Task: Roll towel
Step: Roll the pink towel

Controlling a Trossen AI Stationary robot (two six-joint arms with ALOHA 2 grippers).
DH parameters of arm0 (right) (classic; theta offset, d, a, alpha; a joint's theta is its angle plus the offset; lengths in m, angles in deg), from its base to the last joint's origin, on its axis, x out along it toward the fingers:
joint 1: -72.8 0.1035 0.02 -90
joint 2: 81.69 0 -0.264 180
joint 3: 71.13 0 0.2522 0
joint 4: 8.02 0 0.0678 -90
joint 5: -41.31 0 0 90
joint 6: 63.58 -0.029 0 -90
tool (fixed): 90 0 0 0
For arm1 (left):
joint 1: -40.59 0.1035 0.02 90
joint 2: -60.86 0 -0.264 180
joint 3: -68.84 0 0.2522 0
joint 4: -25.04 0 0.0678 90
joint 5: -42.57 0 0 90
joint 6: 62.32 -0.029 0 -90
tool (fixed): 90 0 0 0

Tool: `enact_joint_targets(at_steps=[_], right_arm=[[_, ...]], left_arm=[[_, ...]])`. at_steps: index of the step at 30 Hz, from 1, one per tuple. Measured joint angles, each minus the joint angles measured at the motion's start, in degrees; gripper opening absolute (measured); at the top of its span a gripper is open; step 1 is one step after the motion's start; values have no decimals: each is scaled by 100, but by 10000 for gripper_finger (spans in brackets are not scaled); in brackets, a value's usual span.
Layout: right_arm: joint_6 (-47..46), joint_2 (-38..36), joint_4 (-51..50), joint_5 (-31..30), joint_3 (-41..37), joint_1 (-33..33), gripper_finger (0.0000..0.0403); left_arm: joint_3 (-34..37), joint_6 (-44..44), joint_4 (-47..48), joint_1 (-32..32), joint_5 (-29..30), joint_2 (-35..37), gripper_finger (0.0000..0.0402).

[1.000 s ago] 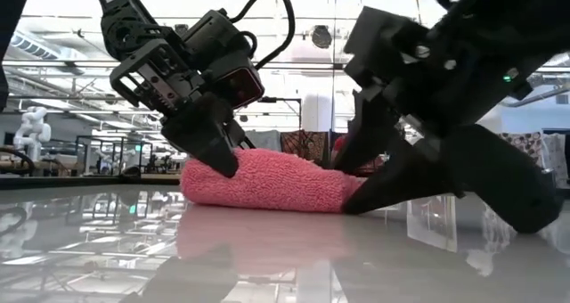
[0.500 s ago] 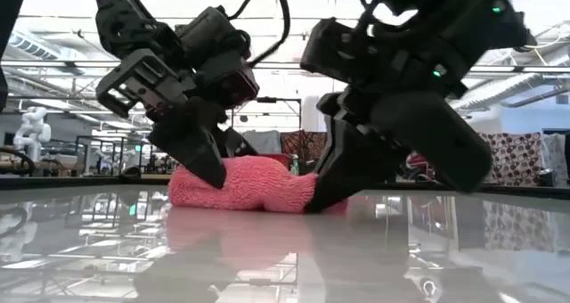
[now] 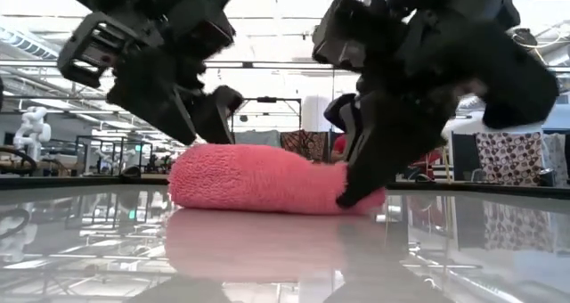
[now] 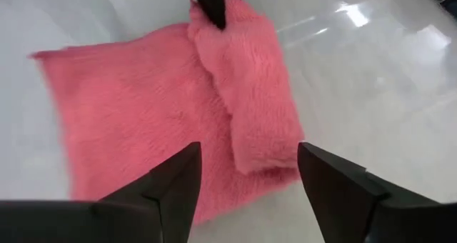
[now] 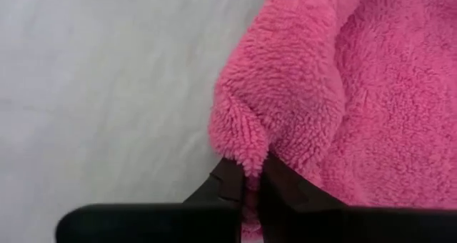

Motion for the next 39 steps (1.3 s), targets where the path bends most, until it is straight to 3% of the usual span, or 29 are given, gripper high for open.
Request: enact_joint_targets(at_steps=[6, 13, 23, 30, 39], right_arm=[[-397, -62, 33, 442, 11, -83, 10], [-637, -63, 184, 364, 13, -57, 10], [-935, -93, 449, -541, 24, 189, 10], [-1749, -100, 572, -1010, 26, 256, 10], [-2904, -106, 740, -1148, -353, 487, 10]], left_arm=[[0, -370, -55, -527, 943, 286, 237], [2, -410, -275, -733, 1121, -86, 237], [-5, -397, -593, -735, 1066, -942, 238], [-7, -400, -715, -733, 907, -1001, 238], [-4, -405, -671, -732, 726, -997, 238]])
